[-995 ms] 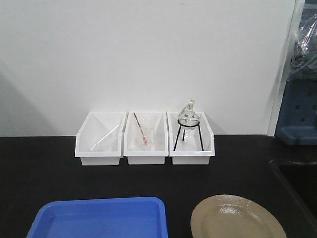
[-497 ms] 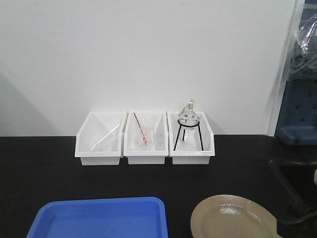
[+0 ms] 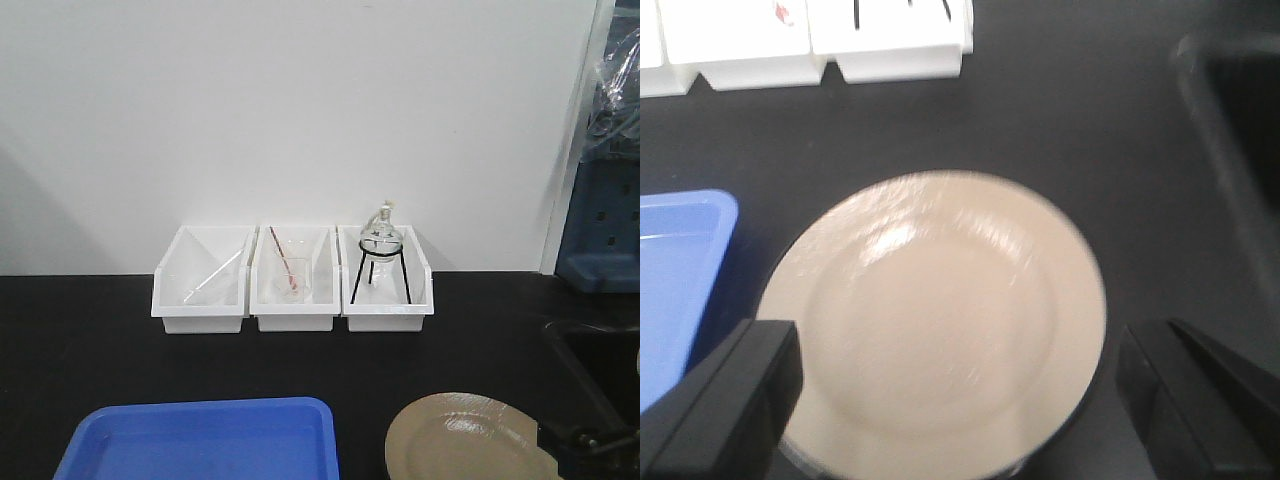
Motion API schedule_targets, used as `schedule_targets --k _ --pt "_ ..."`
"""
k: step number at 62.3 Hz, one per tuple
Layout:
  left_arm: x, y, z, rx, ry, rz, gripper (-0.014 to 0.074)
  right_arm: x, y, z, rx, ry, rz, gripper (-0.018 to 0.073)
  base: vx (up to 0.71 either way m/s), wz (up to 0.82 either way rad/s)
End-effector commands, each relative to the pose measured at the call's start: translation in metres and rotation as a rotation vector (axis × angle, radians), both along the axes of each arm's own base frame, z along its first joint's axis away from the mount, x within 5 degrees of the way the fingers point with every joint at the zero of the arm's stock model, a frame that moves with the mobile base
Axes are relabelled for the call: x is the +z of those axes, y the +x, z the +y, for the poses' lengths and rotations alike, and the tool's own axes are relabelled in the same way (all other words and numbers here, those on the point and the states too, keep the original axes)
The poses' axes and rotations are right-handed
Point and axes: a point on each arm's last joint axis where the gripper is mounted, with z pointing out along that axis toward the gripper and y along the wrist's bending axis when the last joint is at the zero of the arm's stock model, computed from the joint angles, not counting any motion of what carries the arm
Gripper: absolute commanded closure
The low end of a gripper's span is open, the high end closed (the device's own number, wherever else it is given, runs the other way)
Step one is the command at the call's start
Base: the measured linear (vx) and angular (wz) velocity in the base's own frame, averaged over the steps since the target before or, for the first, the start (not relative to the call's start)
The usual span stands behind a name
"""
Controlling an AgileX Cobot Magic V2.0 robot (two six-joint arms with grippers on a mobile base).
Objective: Place disk in tray to left cabinet
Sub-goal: 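Move the right gripper toward the beige plate's rim, then grasp the beige plate's rim with the right gripper and lift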
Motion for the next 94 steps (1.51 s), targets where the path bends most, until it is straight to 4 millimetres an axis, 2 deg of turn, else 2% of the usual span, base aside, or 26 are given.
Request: schedule_targets --k 1,6,14,21,27,36,46,52,65,76,94 --pt "0.002 0.0 0.0 0.004 -0.011 -0.078 0.0603 0.009 0.003 -0.007 -0.079 0.092 0.003 -0.0148 0.0 0.0" --pt "0.002 0.0 0.0 0.004 -0.011 -0.078 0.0603 -0.001 0.005 -0.019 -0.162 0.14 0.104 -0.0115 0.0 0.0" --pt "0.002 0.0 0.0 0.004 -0.011 -0.078 0.0603 -0.021 0.011 -0.052 -0.34 0.231 0.271 -0.0021 0.0 0.0" --pt "0.002 0.0 0.0 0.004 -0.011 -0.078 0.0603 -0.035 0.022 -0.081 -0.431 0.392 0.373 0.0078 0.0 0.0" --pt "0.002 0.0 0.0 0.004 -0.011 -0.078 0.0603 -0.046 0.032 -0.095 -0.419 0.578 0.406 0.0143 0.0 0.0" --pt "0.002 0.0 0.0 0.004 -0.011 -0.078 0.0603 -0.066 0.047 -0.108 -0.315 0.778 0.388 0.0183 0.0 0.0" --pt "0.002 0.0 0.0 0.004 -0.011 -0.078 0.0603 -0.094 0.06 -0.108 -0.204 0.811 0.409 0.0182 0.0 0.0" --pt "0.002 0.0 0.0 0.004 -0.011 -0.078 0.0603 -0.105 0.065 -0.104 -0.116 0.791 0.405 0.0148 0.0 0.0" --pt "0.002 0.0 0.0 0.004 -0.011 -0.078 0.0603 -0.114 0.076 -0.1 -0.133 0.851 0.363 0.006 0.0 0.0" --pt "0.002 0.0 0.0 0.004 -0.011 -0.078 0.0603 -0.121 0.086 -0.092 -0.13 0.895 0.335 0.0068 0.0 0.0" --pt "0.002 0.0 0.0 0.004 -0.011 -0.078 0.0603 -0.141 0.102 -0.062 -0.105 0.921 0.352 0.009 0.0 0.0"
